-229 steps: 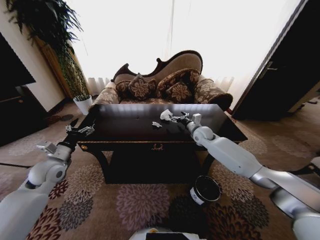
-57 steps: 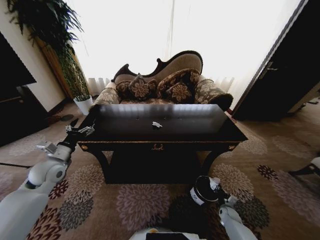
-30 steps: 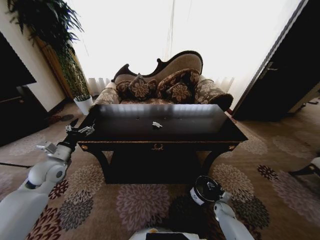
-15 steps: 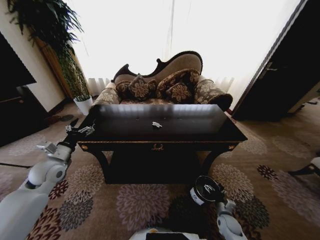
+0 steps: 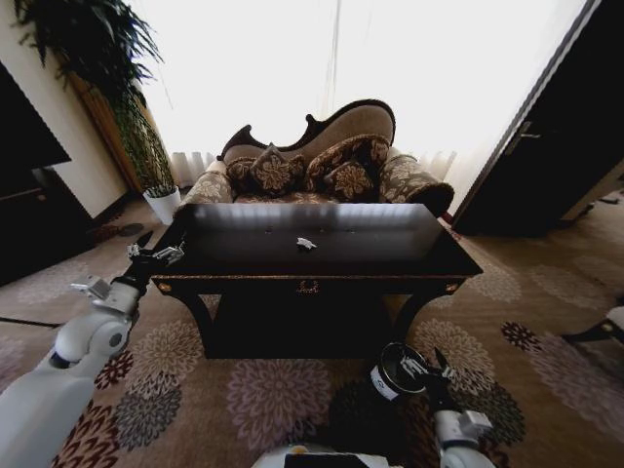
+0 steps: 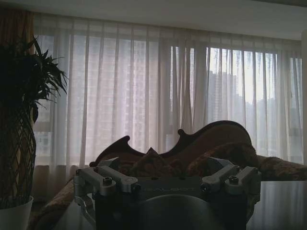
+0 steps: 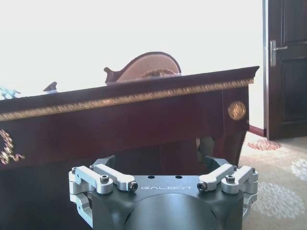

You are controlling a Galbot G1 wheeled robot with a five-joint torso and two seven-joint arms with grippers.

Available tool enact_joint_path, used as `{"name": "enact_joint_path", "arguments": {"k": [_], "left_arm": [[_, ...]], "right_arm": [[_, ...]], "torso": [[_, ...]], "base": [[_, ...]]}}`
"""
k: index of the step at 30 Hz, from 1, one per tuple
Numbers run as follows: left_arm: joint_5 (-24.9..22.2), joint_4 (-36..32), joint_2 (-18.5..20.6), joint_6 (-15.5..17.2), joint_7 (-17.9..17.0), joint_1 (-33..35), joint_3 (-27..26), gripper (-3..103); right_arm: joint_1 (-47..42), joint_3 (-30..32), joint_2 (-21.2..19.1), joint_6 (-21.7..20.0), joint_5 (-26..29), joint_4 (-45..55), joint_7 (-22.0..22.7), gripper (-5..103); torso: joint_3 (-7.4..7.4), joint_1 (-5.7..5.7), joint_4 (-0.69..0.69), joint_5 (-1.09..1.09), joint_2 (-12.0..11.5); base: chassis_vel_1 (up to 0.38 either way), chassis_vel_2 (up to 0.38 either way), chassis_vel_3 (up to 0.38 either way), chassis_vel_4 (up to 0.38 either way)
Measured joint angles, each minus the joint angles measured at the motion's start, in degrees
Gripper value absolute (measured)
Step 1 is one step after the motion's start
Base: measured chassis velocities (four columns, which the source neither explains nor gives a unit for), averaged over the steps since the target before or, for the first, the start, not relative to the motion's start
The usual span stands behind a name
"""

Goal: Move to the front of the table and place the trash on the table into the trash bin.

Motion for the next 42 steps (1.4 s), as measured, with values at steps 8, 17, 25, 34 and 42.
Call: {"name": "enact_joint_path", "arguments": {"k": [8, 17, 25, 34, 42], "left_arm": [[0.00, 0.00, 0.00, 0.00, 0.00, 0.00, 0.00, 100], [0.00, 0.00, 0.00, 0.00, 0.00, 0.00, 0.00, 100], [0.00, 0.00, 0.00, 0.00, 0.00, 0.00, 0.00, 100], [0.00, 0.00, 0.00, 0.00, -0.01, 0.00, 0.00, 100], [0.00, 0.00, 0.00, 0.00, -0.01, 0.00, 0.00, 100]], "right_arm": [[-1.73, 1.13, -0.70, -1.03, 0.34, 8.20, 0.86, 100], [5.00, -2.12, -8.08, -9.38, 1.72, 14.79, 4.71, 100], [12.85, -6.75, -17.80, -15.06, 3.68, 14.20, 7.34, 100], [23.85, -9.83, -29.92, -18.29, 9.52, 9.66, 8.73, 100], [35.85, -19.04, -38.95, -23.95, 18.02, 7.51, 10.58, 100]], "torso": [[0.00, 0.01, 0.00, 0.01, 0.00], [0.01, 0.01, 0.00, 0.01, 0.00], [0.01, 0.01, 0.00, 0.01, 0.00], [0.02, 0.02, 0.00, 0.02, -0.01], [0.01, 0.01, 0.00, 0.02, -0.01]], "base": [[0.000, 0.000, 0.000, 0.000], [0.000, 0.000, 0.000, 0.000], [0.000, 0.000, 0.000, 0.000], [0.000, 0.000, 0.000, 0.000], [0.000, 0.000, 0.000, 0.000]]}}
